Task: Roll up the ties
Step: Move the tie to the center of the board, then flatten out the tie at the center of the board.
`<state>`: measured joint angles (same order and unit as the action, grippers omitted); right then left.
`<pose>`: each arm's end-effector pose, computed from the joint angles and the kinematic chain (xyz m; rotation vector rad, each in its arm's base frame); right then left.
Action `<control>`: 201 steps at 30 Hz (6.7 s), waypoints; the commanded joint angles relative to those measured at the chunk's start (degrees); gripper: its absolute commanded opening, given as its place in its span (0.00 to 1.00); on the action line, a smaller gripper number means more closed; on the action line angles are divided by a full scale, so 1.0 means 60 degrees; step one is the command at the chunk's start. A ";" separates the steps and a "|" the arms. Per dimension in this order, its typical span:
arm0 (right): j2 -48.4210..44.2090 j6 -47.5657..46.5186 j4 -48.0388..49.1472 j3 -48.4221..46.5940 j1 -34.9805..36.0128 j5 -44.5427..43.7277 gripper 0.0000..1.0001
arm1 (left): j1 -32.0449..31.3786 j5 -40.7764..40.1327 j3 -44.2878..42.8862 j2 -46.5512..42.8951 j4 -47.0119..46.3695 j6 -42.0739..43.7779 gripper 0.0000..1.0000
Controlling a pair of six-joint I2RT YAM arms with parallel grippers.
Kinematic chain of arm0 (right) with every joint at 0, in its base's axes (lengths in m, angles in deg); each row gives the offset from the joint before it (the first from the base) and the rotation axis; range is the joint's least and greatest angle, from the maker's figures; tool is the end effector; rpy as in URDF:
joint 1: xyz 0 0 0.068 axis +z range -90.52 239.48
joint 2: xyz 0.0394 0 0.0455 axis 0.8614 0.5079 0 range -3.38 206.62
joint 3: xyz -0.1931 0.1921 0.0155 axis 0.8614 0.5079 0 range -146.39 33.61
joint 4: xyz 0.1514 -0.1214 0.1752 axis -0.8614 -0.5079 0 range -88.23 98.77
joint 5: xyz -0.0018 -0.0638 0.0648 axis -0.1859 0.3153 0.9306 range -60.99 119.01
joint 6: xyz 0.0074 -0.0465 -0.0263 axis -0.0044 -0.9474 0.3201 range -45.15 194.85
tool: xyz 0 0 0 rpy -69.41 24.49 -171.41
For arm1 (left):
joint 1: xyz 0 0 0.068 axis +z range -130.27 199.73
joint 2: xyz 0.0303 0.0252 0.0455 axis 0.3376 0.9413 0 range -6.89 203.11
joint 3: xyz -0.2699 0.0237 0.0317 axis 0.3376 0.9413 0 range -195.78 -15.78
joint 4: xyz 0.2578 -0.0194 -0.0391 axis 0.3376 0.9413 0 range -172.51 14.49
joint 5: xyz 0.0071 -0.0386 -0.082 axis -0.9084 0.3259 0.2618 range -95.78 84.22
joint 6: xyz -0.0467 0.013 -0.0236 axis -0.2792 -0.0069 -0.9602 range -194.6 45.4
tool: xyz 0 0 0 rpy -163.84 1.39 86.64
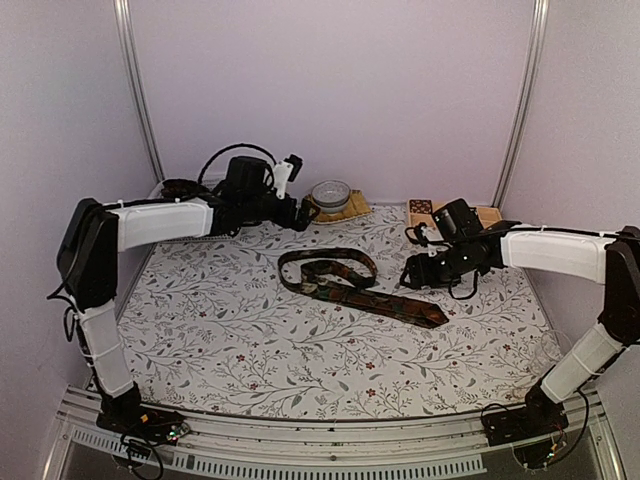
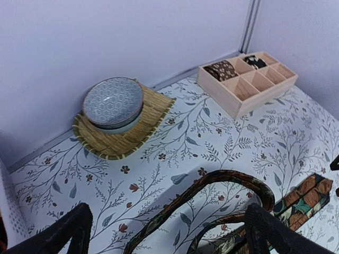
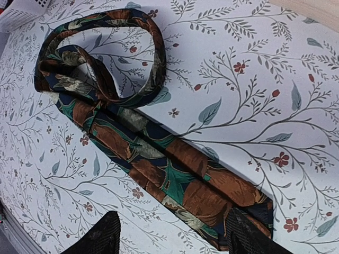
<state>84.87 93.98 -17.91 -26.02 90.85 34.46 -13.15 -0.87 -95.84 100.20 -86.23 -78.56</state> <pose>0.2698 0.1685 0.2227 -0.3152 2.5767 0.4579 0.3710 -0.2434 0.2646 0.5568 1.9320 -0.4997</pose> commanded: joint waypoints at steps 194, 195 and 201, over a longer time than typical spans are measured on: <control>0.2598 -0.0377 0.0700 -0.0252 -0.0395 -0.0516 0.68 | -0.0007 -0.3451 -0.3897 0.2464 1.0514 0.4861 0.10; 0.2604 -0.0430 0.0643 -0.0323 -0.0392 -0.0477 0.68 | 0.0036 -0.3639 -0.4013 0.2569 1.0509 0.4846 0.18; 0.2284 -0.0623 0.0421 -0.0470 -0.0382 -0.0450 0.70 | 0.0078 -0.3578 -0.2683 0.1771 0.9727 0.5094 0.90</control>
<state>100.04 91.67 -12.47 -27.31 88.34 33.20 -13.33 -22.82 -117.91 114.85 -23.96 -49.97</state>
